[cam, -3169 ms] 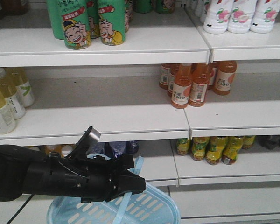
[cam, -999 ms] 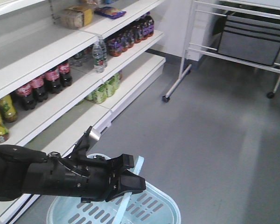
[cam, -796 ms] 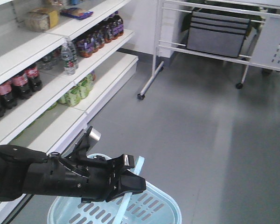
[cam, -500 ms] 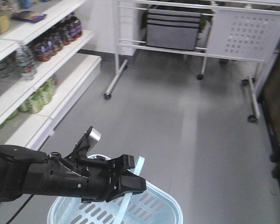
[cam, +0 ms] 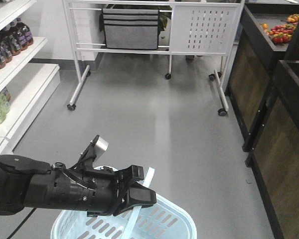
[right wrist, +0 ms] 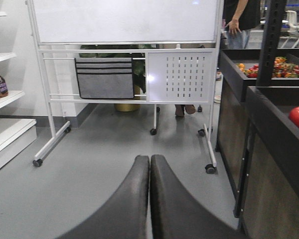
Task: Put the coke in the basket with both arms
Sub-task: 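Turn the base away from the shelf while holding the basket, then drive the base toward the whiteboard stand carrying the basket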
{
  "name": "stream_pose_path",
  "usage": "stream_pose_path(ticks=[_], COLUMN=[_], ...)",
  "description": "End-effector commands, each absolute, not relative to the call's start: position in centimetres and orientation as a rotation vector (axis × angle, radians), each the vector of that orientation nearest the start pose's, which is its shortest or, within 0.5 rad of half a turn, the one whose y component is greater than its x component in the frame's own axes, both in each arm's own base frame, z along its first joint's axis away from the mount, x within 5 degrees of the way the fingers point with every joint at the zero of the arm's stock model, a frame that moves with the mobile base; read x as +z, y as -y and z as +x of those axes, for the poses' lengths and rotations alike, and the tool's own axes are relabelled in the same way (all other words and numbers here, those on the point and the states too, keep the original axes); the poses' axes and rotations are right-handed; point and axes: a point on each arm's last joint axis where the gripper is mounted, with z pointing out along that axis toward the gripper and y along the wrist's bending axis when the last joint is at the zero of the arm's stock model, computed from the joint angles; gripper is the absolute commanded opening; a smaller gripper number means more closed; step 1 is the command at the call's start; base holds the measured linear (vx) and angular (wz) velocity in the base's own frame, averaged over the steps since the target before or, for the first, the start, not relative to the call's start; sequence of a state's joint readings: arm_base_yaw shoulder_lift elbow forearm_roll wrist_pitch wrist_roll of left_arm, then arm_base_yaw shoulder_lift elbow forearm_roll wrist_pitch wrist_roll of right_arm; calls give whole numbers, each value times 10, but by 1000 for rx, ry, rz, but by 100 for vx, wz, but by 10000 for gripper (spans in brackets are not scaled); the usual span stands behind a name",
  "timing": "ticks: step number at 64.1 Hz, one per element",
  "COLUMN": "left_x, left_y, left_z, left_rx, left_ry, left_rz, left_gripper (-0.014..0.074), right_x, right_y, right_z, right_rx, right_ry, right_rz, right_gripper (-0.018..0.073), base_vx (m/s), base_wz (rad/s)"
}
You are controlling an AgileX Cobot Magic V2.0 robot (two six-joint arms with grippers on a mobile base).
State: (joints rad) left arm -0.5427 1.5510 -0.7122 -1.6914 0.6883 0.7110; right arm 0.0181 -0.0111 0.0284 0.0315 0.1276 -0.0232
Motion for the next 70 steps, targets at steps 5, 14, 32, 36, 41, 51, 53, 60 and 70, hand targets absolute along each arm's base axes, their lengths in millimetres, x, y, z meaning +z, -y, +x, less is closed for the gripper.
stream_pose_path(ticks=[5, 14, 32, 36, 41, 51, 53, 60, 70], left_x=[233, 233, 233, 233, 233, 233, 233, 233, 233], left_y=[202, 202, 202, 202, 202, 202, 202, 202, 202], left_z=[215, 215, 215, 215, 215, 215, 215, 215, 215], left_rx=[-1657, -1657, -1657, -1657, -1657, -1657, -1657, -1657, -1657], left_ry=[-2437, -2437, -2437, -2437, -2437, -2437, -2437, -2437, -2437], left_rz=[-186, -186, -186, -186, -186, -186, -186, -186, -186], left_gripper=[-6, -6, -6, -6, -6, -6, -6, -6, -6], right_x=[198, 198, 198, 198, 198, 198, 198, 198, 198], right_y=[-1, -1, -1, -1, -1, -1, -1, -1, -1], right_z=[56, 56, 56, 56, 56, 56, 56, 56, 56], right_rx=[13, 13, 13, 13, 13, 13, 13, 13, 13], right_ry=[-1543, -1543, -1543, -1543, -1543, -1543, -1543, -1543, -1543], right_rz=[-10, -10, -10, -10, -10, -10, -10, -10, -10], right_gripper=[-10, -10, -10, -10, -10, -10, -10, -10, -10], base_vx=[-2, 0, 2, 3, 4, 6, 8, 9, 11], base_wz=[-17, -14, -7, -9, -8, -5, -1, -1, -7])
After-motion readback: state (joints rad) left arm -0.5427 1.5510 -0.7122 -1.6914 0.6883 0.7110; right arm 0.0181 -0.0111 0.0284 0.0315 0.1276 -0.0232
